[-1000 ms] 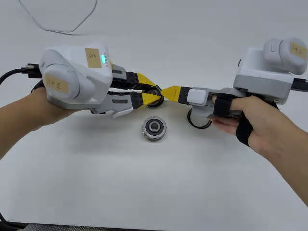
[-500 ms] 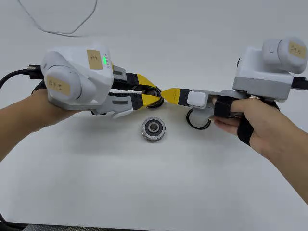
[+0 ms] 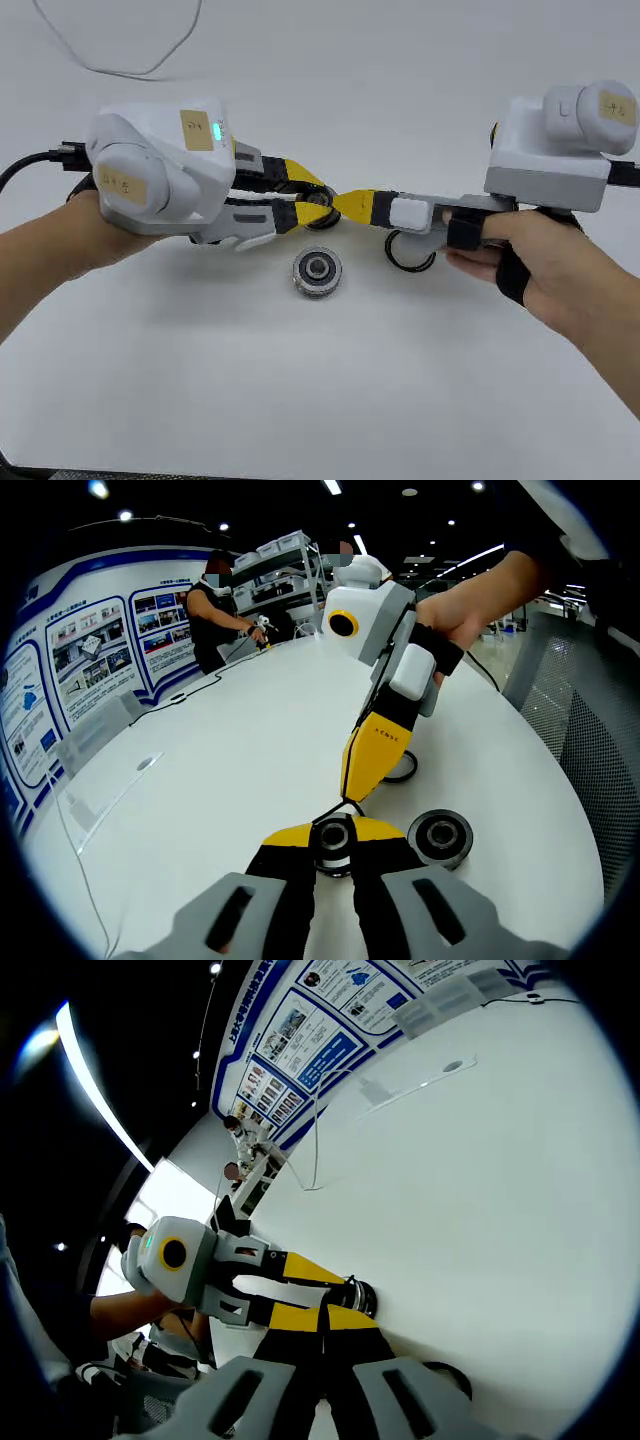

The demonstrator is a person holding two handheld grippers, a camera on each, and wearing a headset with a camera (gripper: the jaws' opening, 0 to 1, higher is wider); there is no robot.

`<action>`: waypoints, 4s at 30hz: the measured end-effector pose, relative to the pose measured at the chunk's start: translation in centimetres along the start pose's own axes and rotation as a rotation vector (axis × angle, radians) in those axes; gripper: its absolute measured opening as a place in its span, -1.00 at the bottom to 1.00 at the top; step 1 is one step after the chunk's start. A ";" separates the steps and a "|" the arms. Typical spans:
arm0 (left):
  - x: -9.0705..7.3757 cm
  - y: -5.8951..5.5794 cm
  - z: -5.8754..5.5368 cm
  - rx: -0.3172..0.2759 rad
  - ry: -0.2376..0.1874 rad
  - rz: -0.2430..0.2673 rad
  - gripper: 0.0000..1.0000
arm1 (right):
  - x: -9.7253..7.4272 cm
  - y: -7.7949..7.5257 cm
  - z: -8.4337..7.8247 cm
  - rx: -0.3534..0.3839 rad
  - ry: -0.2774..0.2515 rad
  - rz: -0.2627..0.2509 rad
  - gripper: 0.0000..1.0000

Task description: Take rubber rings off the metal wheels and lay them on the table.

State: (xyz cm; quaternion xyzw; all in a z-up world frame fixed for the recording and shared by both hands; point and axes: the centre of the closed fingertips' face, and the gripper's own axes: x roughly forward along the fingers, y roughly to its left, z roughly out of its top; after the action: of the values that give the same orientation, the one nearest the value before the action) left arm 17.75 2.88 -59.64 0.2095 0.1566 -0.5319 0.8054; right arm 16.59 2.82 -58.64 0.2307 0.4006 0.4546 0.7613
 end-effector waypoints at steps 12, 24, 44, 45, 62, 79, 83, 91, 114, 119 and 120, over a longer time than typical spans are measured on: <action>0.0 -0.2 0.2 -0.020 0.010 -0.004 -0.75 | 0.2 -0.8 0.4 0.065 -0.021 -0.050 -0.99; -1.5 0.8 0.7 -0.046 -0.004 0.045 -0.48 | 0.3 -1.0 0.6 0.095 -0.031 -0.052 -0.98; -4.3 2.6 0.1 -0.124 -0.007 0.139 -0.29 | 0.8 2.0 0.2 0.104 -0.001 0.046 -0.98; -4.4 2.8 0.2 -0.129 -0.009 0.146 -0.26 | 0.7 2.7 0.2 0.111 0.006 0.078 -0.97; -4.5 2.9 1.3 -0.190 -0.034 0.182 0.02 | -6.2 -1.8 -0.7 0.210 -0.041 -0.029 -0.96; -5.3 1.9 2.0 -0.183 -0.034 0.174 0.12 | -8.0 -4.5 -2.7 0.298 -0.055 -0.195 -0.96; -5.2 1.7 2.1 -0.179 -0.032 0.171 0.12 | -8.2 -5.0 -2.8 0.296 -0.058 -0.239 -0.96; -4.8 1.4 2.2 -0.171 -0.027 0.157 0.10 | -8.4 -5.2 -3.8 0.234 0.038 -0.286 -0.85; -0.9 1.0 1.5 -0.129 0.028 0.095 -0.35 | -7.2 -2.9 0.8 0.150 -0.134 -0.162 -0.66; -0.2 0.5 1.0 -0.119 0.048 0.066 -0.41 | -6.1 -2.5 0.8 0.123 -0.121 -0.127 -0.56; -0.1 0.5 0.9 -0.122 0.051 0.062 -0.43 | -5.9 -2.4 0.9 0.097 -0.122 -0.115 -0.55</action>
State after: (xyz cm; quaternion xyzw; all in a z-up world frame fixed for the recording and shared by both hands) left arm 18.14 2.69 -58.75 0.1784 0.2026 -0.4908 0.8284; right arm 16.92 -3.48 -57.48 0.2711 0.3876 0.3752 0.7972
